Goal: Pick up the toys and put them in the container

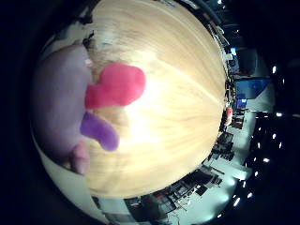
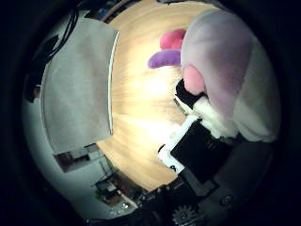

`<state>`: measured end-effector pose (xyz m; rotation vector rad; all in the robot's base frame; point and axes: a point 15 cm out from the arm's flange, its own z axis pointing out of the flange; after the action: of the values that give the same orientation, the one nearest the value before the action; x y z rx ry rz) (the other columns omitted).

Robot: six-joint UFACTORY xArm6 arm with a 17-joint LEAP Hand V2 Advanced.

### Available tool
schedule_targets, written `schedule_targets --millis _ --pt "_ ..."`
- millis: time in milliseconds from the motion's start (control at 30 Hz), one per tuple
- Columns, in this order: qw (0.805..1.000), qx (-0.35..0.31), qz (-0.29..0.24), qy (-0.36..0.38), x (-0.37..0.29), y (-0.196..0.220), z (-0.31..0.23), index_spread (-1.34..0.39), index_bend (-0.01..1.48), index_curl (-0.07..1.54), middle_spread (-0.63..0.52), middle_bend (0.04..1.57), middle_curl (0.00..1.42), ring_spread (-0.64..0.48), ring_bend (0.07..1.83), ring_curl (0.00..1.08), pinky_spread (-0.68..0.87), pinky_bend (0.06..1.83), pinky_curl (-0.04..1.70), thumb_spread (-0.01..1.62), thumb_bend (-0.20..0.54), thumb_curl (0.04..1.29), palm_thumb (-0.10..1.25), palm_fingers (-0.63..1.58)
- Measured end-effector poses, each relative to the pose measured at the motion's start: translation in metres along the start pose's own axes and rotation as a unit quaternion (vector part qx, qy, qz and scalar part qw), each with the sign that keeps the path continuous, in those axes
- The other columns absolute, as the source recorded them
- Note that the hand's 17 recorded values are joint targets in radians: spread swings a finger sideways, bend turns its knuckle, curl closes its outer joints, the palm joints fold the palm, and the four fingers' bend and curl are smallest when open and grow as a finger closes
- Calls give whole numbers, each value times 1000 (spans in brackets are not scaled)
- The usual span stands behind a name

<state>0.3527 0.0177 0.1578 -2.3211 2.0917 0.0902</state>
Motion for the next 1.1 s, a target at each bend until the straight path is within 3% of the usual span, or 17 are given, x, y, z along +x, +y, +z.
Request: schedule_targets --millis 233,467,833,1100 --pt "1000 10 10 0 9 -3 -11 -513 283 398 -392 586 542 -408 1113 400 -572 1267 116 885 157 437 1143 1125" --pt "999 40 20 2 14 3 -55 -514 377 471 -393 575 562 -418 1092 403 -613 1191 139 813 79 452 1170 1158" --pt "994 105 22 6 17 -18 -165 -513 372 521 -396 569 588 -419 1088 413 -634 1142 185 775 -8 474 1212 1149" --pt "991 130 4 -13 -5 -41 -257 -517 346 541 -396 560 602 -422 1082 415 -638 1121 213 771 -16 484 1220 1148"
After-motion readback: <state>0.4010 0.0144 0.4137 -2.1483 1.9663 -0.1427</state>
